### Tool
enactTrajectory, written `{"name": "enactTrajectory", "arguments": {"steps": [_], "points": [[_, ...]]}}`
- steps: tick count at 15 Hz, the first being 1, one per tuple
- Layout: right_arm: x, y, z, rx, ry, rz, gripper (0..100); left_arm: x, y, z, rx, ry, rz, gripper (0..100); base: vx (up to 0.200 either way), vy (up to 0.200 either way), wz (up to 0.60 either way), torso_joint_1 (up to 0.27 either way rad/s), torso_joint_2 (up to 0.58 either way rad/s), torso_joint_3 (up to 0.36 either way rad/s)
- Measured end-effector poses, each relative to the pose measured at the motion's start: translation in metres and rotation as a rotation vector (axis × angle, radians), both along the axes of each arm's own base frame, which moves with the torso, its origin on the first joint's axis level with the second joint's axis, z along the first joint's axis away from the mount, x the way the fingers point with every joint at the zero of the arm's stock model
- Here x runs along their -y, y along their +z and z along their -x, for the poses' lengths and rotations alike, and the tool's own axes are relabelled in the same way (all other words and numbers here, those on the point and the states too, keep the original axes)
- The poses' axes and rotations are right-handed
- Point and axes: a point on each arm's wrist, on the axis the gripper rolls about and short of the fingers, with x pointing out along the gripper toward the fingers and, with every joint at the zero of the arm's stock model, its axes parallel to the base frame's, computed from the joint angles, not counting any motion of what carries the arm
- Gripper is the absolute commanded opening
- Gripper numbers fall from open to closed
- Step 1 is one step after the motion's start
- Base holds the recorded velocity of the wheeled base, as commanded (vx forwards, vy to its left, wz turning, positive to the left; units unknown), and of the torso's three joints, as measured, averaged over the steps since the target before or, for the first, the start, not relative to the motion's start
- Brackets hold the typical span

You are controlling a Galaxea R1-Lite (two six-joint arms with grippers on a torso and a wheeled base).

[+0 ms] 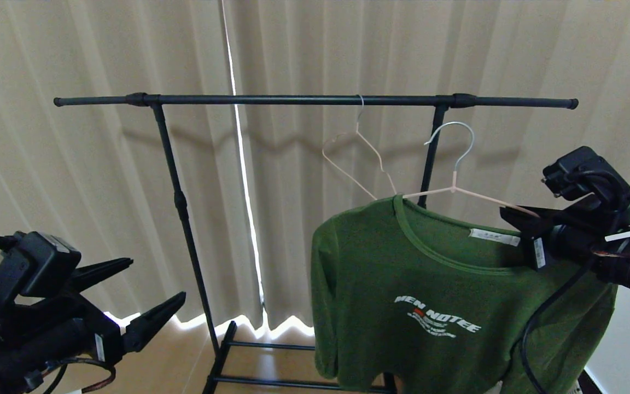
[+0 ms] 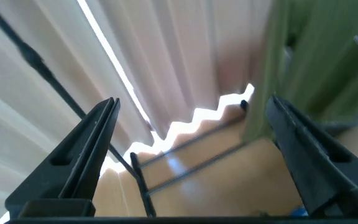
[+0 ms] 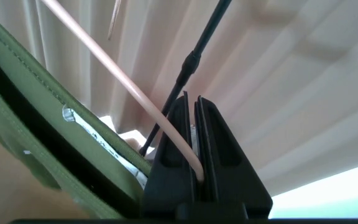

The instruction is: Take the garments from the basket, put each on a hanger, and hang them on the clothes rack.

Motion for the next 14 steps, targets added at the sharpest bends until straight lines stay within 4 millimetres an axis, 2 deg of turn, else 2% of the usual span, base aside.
{"name": "enactTrajectory", "arguments": {"steps": [3,14], "points": [[-0.0002,-0.0004,-0.0010,-0.002,0.000,0.001,0,-0.0014,0.0017,-0.0011,0.006,0.010,0.002,100,0.000,0.000,0.00,0.000,0.00,0.000],[-0.0003,0.0015,-0.0012,0.006,0.000,0.000,0,-0.0014,0.0008,-0.0002,0.004,0.008,0.000,100,0.000,0.200,0.00,0.002,0.00,0.001]]}}
